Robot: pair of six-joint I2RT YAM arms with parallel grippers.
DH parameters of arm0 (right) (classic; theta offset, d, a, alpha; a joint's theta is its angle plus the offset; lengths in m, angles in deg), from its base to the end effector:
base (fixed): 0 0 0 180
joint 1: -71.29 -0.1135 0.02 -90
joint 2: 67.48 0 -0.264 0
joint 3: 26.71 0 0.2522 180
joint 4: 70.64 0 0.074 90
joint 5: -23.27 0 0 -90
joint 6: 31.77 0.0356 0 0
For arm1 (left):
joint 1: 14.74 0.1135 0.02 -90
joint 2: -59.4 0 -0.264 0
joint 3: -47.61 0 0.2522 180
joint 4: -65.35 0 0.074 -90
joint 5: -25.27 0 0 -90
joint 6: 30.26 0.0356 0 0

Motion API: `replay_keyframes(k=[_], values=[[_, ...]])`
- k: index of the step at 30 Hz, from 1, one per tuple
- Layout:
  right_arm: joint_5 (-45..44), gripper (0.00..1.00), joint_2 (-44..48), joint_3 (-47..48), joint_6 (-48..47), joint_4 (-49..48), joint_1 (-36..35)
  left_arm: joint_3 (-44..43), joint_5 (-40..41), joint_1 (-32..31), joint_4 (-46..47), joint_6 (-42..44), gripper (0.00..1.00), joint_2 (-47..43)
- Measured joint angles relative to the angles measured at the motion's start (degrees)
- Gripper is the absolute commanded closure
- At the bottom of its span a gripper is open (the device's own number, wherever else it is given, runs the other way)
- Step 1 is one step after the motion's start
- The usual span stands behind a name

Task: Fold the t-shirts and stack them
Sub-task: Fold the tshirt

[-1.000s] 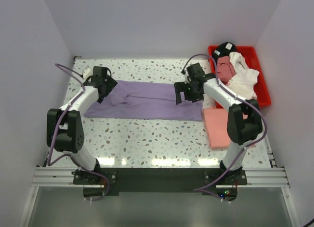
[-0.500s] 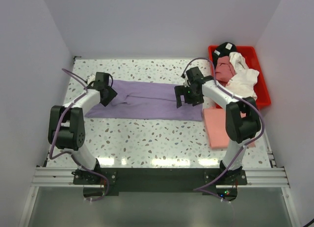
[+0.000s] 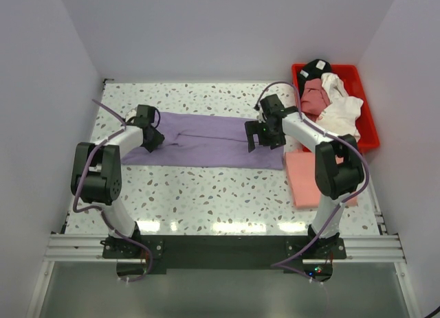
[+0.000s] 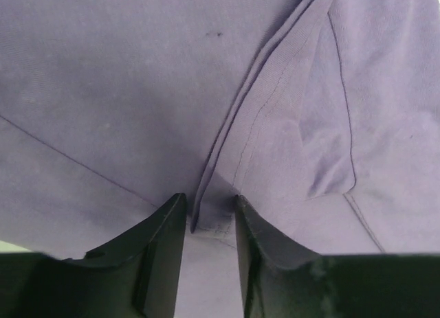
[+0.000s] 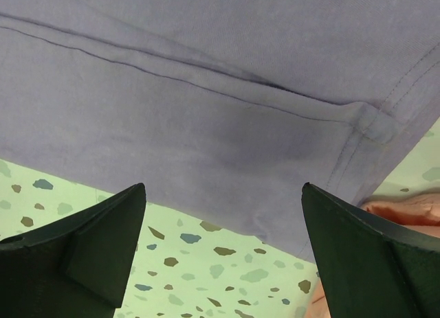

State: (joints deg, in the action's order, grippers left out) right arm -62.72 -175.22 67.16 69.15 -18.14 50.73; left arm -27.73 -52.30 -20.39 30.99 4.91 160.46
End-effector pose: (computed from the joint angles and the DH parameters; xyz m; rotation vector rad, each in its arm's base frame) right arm 0.3635 0.1390 0.2042 -0.2514 2.7413 0.2490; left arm 0.3512 -0.0270 0.1689 -1.1430 2.3170 -0.1046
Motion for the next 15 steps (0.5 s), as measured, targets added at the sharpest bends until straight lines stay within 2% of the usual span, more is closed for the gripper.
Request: replay_keyframes(k=[6, 8, 9, 10, 15], values=[[0.0, 0.01, -0.1, 0.0, 0.0, 0.0, 0.0, 0.0, -0.1, 0.0, 0.2, 0.0, 0.75, 0.1], [0.0, 0.01, -0.3, 0.0, 0.0, 0.0, 0.0, 0.0, 0.0, 0.0, 0.4, 0.0, 0.83, 0.1], [0.0, 0.01, -0.5, 0.0, 0.0, 0.0, 0.0, 0.0, 0.0, 0.0, 0.4, 0.0, 0.88, 0.1], [0.0, 0.01, -0.7, 0.0, 0.0, 0.0, 0.0, 0.0, 0.0, 0.0, 0.5, 0.1, 1.00, 0.1], [-0.3, 0.01, -1.5, 0.0, 0.0, 0.2, 0.0, 0.0, -0.1, 0.0, 0.9, 0.9, 1.00, 0.5]])
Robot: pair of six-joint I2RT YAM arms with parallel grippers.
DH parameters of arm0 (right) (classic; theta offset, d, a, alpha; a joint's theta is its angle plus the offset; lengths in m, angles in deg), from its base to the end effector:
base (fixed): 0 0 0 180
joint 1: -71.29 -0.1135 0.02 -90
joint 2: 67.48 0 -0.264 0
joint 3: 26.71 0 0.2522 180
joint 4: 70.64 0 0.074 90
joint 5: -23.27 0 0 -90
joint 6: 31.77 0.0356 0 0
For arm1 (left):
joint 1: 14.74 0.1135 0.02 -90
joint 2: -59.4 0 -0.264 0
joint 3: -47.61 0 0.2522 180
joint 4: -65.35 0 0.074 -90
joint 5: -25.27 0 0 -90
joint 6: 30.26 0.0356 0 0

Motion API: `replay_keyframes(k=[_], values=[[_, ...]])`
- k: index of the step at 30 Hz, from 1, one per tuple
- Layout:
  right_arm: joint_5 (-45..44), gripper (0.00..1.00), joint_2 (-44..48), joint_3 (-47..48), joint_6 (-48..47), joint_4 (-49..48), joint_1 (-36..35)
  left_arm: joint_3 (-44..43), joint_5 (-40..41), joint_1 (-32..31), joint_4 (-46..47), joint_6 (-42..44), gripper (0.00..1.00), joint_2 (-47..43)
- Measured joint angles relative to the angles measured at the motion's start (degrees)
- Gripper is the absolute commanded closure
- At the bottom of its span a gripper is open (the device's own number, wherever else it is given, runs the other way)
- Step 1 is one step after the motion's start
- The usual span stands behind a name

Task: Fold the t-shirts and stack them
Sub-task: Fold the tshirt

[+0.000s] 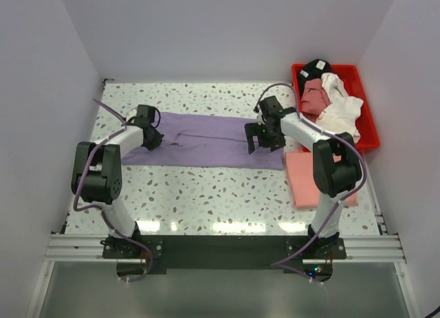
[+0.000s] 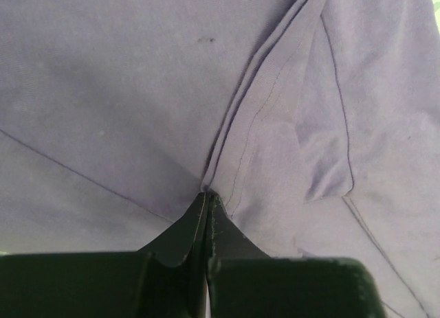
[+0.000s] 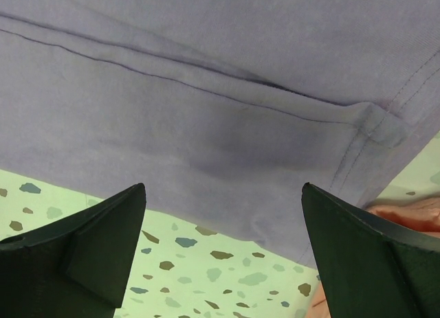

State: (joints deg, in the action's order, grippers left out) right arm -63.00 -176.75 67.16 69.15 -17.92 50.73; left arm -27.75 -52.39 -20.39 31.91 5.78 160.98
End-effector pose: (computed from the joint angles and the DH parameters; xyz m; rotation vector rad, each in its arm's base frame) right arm 0.3654 0.1395 0.1941 -0.2512 2.7709 0.2331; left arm 0.3532 -0.0273 0.1668 -1.1232 2.3199 -0.1055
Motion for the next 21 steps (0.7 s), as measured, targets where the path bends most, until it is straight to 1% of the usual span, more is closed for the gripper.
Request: replay_keyframes(k=[9, 13, 21], values=[[-0.4, 0.01, -0.1, 0.0, 0.0, 0.1, 0.0, -0.4, -0.2, 0.0, 3.0, 1.7, 1.00, 0.1], [-1.1, 0.01, -0.1, 0.0, 0.0, 0.2, 0.0, -3.4, -0.6, 0.0, 3.2, 2.8, 1.00, 1.4], [-1.6, 0.01, -0.2, 0.4, 0.0, 0.6, 0.0, -9.2, -3.0, 0.0, 5.2, 4.3, 1.00, 6.6]])
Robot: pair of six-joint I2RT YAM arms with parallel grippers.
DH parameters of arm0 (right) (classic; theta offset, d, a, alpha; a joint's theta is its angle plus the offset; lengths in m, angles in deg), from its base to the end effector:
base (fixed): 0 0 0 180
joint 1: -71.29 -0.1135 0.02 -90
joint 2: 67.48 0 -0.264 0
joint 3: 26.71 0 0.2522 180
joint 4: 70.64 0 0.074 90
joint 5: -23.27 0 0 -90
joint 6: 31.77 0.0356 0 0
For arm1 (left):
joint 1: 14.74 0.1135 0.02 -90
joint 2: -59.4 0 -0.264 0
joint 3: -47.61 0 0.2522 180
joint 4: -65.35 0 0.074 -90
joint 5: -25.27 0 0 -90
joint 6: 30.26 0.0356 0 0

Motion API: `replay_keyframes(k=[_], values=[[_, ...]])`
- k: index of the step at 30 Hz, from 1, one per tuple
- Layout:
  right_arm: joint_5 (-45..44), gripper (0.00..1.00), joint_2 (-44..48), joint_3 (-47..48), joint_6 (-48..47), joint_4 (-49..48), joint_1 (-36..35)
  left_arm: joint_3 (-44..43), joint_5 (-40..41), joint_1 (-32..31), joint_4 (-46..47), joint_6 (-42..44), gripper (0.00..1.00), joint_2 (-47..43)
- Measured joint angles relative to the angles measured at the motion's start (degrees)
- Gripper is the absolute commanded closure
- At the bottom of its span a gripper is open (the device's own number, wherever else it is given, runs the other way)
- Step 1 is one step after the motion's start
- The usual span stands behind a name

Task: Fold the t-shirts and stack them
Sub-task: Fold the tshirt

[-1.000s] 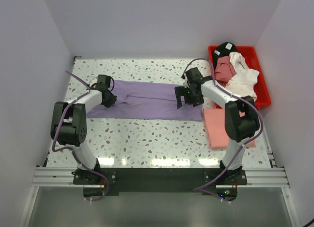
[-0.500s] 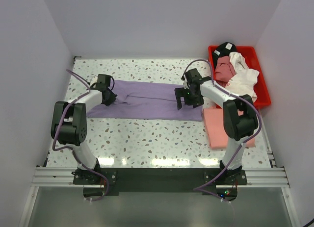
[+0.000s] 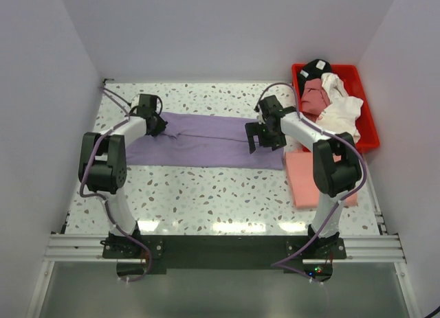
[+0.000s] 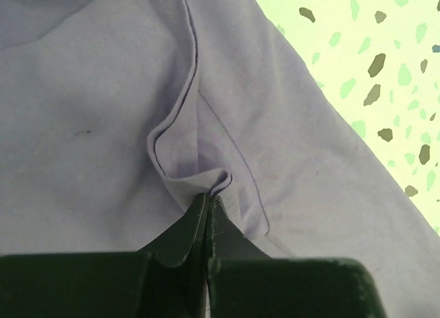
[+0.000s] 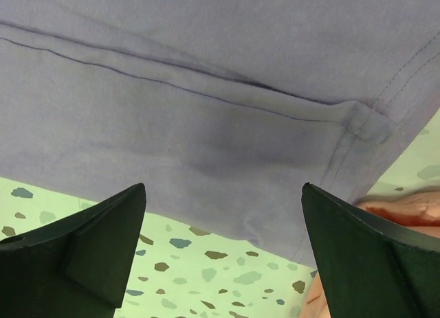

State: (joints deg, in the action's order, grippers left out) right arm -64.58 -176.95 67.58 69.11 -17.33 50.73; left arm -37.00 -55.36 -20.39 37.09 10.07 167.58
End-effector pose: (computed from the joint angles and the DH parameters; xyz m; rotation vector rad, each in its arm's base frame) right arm 0.3662 0.1388 0.1944 -0.2448 2.7731 0.1935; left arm 0.3996 -0.0337 0.1777 -0.9907 2.2639 -0.2174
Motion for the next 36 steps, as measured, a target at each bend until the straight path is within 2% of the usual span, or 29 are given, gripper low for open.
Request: replay_keyframes(k=[23, 34, 36], values=[[-1.8, 0.01, -1.3, 1.6, 0.0, 0.4, 0.0, -4.9, -7.3, -1.3, 6.3, 5.9, 1.00, 5.7], [-3.2, 0.01, -1.3, 1.7, 0.0, 1.3, 0.0, -8.1, -9.0, -2.6, 4.9, 9.9, 0.94, 6.4], [-3.7, 0.01, -1.3, 1.7, 0.0, 1.6, 0.0, -8.1, -9.9, -2.8, 4.5, 10.5, 0.86, 6.5]])
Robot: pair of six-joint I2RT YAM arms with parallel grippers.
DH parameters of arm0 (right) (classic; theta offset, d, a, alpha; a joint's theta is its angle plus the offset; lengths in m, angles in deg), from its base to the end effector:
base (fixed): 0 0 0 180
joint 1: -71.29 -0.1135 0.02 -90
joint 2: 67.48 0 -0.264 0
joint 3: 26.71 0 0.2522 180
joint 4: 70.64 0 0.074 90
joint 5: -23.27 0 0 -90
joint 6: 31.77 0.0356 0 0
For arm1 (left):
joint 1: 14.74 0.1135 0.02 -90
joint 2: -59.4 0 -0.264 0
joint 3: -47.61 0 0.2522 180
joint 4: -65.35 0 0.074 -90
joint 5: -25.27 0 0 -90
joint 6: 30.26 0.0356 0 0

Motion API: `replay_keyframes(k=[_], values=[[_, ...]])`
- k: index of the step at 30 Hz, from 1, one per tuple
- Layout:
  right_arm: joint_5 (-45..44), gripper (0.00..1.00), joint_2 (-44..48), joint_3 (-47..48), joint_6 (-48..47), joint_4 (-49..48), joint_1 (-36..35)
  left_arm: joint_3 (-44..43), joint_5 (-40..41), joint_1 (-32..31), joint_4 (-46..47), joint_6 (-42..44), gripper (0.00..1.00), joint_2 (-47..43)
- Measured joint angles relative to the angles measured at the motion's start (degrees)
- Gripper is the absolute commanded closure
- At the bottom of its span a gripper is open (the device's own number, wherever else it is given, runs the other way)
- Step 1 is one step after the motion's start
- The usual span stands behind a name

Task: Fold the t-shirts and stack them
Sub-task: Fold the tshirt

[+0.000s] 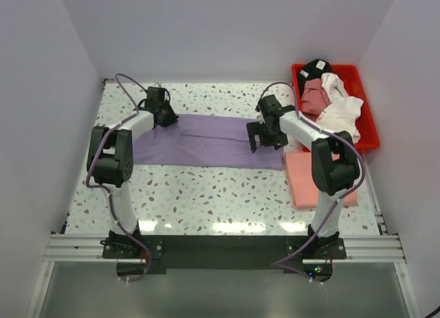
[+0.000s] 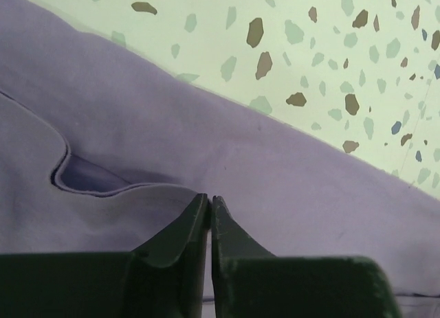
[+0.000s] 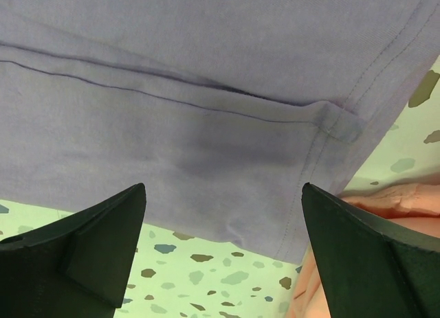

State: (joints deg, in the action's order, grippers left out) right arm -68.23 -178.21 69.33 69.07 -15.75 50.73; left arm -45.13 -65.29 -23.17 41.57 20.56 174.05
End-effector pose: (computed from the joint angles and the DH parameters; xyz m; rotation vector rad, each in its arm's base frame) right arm 0.3708 0.1381 0.1938 -0.2298 2.7803 0.1008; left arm 0.4358 -0.0649 0.1809 -0.6335 2.3220 -0.4063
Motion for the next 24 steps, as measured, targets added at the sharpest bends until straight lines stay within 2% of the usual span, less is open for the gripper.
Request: replay_keyframes(k=[3, 9, 11, 13, 14, 15, 18, 20, 21, 24], values=[[-0.5, 0.01, 0.0, 0.0, 0.0, 0.3, 0.0, 0.0, -1.0, -0.2, -0.5, 0.9, 0.81, 0.0], [-0.6, 0.01, 0.0, 0.0, 0.0, 0.7, 0.0, -0.2, -2.4, -1.3, -1.9, 2.9, 0.82, 0.5], [-0.6, 0.01, 0.0, 0.0, 0.0, 0.9, 0.0, -0.3, -2.8, -1.8, -2.2, 3.4, 0.78, 0.8], [-0.6, 0.01, 0.0, 0.0, 0.0, 0.9, 0.0, -0.4, -3.3, -2.3, -2.9, 4.1, 0.65, 1.2], [-0.6, 0.01, 0.0, 0.0, 0.0, 0.9, 0.0, -0.4, -3.5, -2.6, -3.2, 4.4, 0.45, 1.2], [-0.6, 0.01, 0.1, 0.0, 0.0, 1.0, 0.0, -0.4, -3.7, -2.7, -3.4, 4.7, 0.35, 1.2], [-0.6, 0.01, 0.4, 0.1, 0.0, 1.0, 0.0, -0.2, -4.4, -3.2, -3.0, 5.9, 0.16, 0.8], [-0.5, 0.01, 0.5, 0.4, 0.0, 1.1, 0.0, 0.4, -4.7, -3.3, -3.0, 6.4, 0.07, -0.3], [-0.5, 0.01, 0.5, 0.8, 0.0, 1.0, 0.0, 0.8, -4.7, -3.3, -3.0, 6.6, 0.00, -1.2], [-0.4, 0.01, 0.5, 2.5, 0.0, 0.9, 0.1, 2.3, -4.5, -3.3, -2.9, 7.2, 0.00, -4.7]])
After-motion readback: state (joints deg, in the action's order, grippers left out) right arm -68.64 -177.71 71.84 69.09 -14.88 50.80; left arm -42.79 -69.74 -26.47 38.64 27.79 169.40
